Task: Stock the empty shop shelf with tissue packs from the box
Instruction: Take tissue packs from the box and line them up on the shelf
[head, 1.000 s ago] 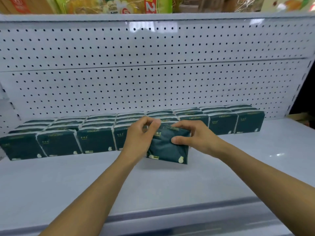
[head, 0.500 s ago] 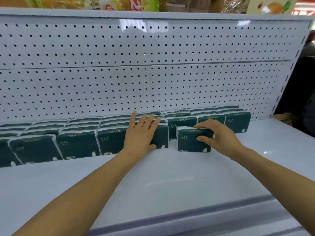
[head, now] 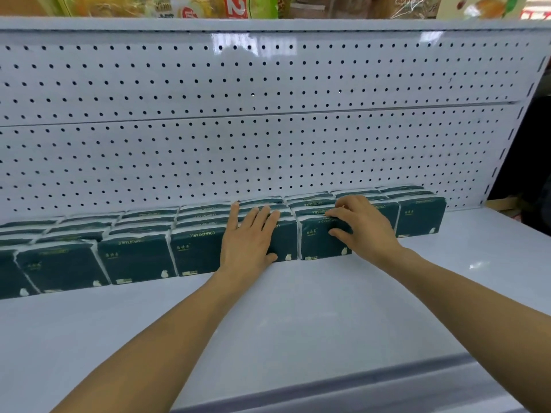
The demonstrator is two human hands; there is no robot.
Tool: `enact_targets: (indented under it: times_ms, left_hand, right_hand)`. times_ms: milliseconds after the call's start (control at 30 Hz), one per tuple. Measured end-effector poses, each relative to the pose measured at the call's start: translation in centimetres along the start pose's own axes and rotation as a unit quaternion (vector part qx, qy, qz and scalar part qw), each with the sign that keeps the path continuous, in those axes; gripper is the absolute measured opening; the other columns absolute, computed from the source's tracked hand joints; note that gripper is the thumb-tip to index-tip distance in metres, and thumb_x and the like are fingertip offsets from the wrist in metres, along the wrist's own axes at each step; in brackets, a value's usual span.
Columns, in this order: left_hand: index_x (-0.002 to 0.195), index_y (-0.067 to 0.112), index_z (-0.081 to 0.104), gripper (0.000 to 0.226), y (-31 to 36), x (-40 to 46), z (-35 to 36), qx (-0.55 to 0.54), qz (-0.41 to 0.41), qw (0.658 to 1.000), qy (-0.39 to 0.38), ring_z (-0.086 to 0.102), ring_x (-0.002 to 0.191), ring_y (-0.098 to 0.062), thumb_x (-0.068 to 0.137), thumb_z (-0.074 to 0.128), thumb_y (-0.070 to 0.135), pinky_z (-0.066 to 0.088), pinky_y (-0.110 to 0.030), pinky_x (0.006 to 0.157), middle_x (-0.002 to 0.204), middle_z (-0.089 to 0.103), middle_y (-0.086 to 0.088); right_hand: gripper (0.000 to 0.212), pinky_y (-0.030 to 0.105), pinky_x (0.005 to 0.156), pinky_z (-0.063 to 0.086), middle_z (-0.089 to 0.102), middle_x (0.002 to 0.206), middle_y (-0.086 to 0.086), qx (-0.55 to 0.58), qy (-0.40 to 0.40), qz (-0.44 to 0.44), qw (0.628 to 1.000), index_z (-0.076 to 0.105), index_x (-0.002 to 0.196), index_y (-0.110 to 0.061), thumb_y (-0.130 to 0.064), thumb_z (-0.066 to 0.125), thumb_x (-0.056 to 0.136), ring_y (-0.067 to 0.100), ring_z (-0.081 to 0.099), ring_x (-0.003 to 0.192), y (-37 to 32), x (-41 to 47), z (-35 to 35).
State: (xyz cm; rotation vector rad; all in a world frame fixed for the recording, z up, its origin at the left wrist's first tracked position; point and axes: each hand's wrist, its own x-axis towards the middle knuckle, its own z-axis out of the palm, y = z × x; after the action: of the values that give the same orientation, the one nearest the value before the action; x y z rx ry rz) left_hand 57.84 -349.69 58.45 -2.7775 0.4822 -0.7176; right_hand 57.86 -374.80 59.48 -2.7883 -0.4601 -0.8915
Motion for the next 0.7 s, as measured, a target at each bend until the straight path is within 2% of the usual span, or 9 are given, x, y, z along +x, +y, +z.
enact_targets:
  times_ms: [133, 200, 333, 467, 567, 633, 700]
  left_hand:
    - [0.156, 0.024, 0.002, 0.085, 0.0, -0.1, -0.2, 0.003, -0.003, 1.000, -0.008, 0.011, 0.151, -0.020, 0.093, 0.050, 0.057, -0.015, -0.053, 0.118, 0.163, 0.013, 0.001]
    - [0.156, 0.025, 0.001, 0.086, 0.0, -0.1, -0.4, -0.003, -0.003, 1.000, -0.009, 0.011, 0.151, -0.020, 0.093, 0.050, 0.057, -0.015, -0.053, 0.117, 0.163, 0.013, 0.001]
    - [0.156, 0.024, -0.004, 0.088, 0.0, -0.7, -1.8, -0.023, -0.019, 1.000, -0.004, 0.000, 0.152, -0.018, 0.093, 0.043, 0.063, -0.014, -0.054, 0.118, 0.165, 0.005, 0.002]
    - [0.156, 0.022, -0.005, 0.088, 0.8, -3.7, -4.4, -0.035, -0.058, 0.996, 0.053, -0.010, 0.151, -0.022, 0.093, 0.035, 0.067, -0.012, -0.055, 0.118, 0.165, 0.000, -0.001]
    - [0.155, 0.020, 0.021, 0.083, 1.7, -8.1, -6.2, -0.080, -0.082, 0.984, 0.139, 0.018, 0.150, -0.024, 0.089, 0.043, 0.065, 0.005, -0.055, 0.120, 0.160, 0.028, -0.004]
    - [0.152, 0.020, 0.031, 0.078, 2.3, -11.7, -7.4, -0.111, -0.097, 0.974, 0.171, 0.036, 0.142, -0.024, 0.089, 0.048, 0.062, 0.018, -0.053, 0.119, 0.152, 0.042, -0.002]
    - [0.148, 0.019, 0.038, 0.073, 2.8, -15.7, -8.8, -0.132, -0.118, 0.966, 0.188, 0.051, 0.127, -0.023, 0.089, 0.049, 0.060, 0.034, -0.047, 0.111, 0.140, 0.054, -0.001]
  right_hand:
    - [0.036, 0.038, 0.079, 0.048, 0.059, 0.118, 0.003, -0.026, -0.001, -0.007, 1.000, 0.068, 0.118, -0.018, -0.028, 0.073, 0.084, 0.026, 0.052, 0.111, -0.5, 0.2, 0.2]
    - [0.038, 0.040, 0.085, 0.045, 0.056, 0.123, 0.003, -0.035, -0.009, 0.004, 0.999, 0.065, 0.122, -0.019, -0.031, 0.071, 0.086, 0.027, 0.050, 0.115, -0.8, 0.2, 0.1]
    - [0.053, 0.043, 0.109, 0.029, 0.039, 0.147, 0.003, -0.047, -0.016, 0.050, 0.997, 0.047, 0.141, -0.026, -0.040, 0.060, 0.092, 0.026, 0.033, 0.136, -2.4, -0.3, -0.6]
    - [0.060, 0.048, 0.117, 0.014, 0.027, 0.157, 0.001, -0.032, 0.020, 0.015, 0.999, 0.035, 0.148, -0.028, -0.049, 0.052, 0.094, 0.027, 0.019, 0.146, -4.9, -2.9, -2.1]
    - [0.058, 0.051, 0.113, 0.025, 0.036, 0.153, 0.003, 0.002, 0.061, -0.030, 0.998, 0.040, 0.145, -0.025, -0.051, 0.047, 0.094, 0.028, 0.031, 0.142, -7.2, -6.2, -4.0]
    - [0.057, 0.047, 0.102, 0.040, 0.045, 0.145, 0.003, 0.045, 0.079, -0.037, 0.995, 0.043, 0.142, -0.022, -0.052, 0.043, 0.093, 0.026, 0.044, 0.132, -9.0, -8.9, -5.4]
    - [0.055, 0.041, 0.089, 0.048, 0.052, 0.138, 0.002, 0.080, 0.092, -0.051, 0.991, 0.047, 0.139, -0.021, -0.051, 0.044, 0.093, 0.022, 0.051, 0.121, -11.1, -11.6, -6.3]
